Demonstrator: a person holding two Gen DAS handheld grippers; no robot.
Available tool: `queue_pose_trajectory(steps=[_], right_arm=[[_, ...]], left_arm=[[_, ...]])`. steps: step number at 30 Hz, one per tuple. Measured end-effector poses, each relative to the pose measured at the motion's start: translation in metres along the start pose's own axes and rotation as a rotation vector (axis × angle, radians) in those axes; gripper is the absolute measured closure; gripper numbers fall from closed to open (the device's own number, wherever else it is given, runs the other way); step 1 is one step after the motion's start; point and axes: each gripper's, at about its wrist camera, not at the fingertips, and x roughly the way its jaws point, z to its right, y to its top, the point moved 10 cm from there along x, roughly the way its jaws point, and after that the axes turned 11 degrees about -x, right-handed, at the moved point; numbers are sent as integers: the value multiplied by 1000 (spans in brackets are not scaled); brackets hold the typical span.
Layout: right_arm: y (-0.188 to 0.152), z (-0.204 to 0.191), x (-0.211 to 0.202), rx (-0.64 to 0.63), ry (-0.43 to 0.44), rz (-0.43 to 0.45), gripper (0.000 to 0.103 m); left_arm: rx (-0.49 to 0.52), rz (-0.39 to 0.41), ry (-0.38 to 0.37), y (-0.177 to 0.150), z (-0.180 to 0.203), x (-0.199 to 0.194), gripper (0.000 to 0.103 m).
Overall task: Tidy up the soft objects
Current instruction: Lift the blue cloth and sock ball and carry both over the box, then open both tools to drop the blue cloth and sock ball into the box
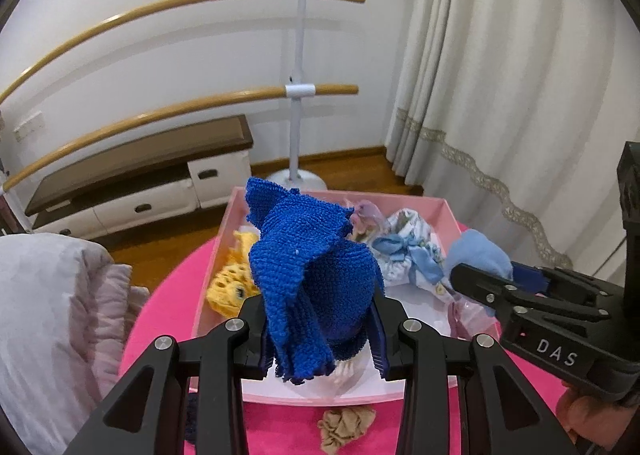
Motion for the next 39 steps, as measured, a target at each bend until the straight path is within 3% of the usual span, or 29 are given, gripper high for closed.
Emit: queue_pose_trajectory(steps=[12,14,17,20,23,28,33,35,39], right_arm=[[-15,17,26,16,-5,-61,61],[-16,20,26,22,-6,-62,61],[-17,25,24,34,-13,-60,59],[-16,28,22,44,-17,-52,55],[-15,30,18,52,-25,-44,42],[-15,38,5,91,-60,-10,0],[-13,30,-13,69,-85,23,0],[-14,23,-21,68,-84,33,0],[-16,11,-40,65,-89,64,0]], left_arm=[[-1,-131,-16,23,18,77,61],[-1,-132,-2,29,17,84,55],[0,-112,20,38,16,85,36],[6,-87,34,35,19,79,24],[6,-55,57,41,16,72,17],[-6,22,104,43,5,47,0],[19,87,169,21,2,18,0],[22,105,175,-4,3,2,0],[14,136,175,-21,-4,-29,0]])
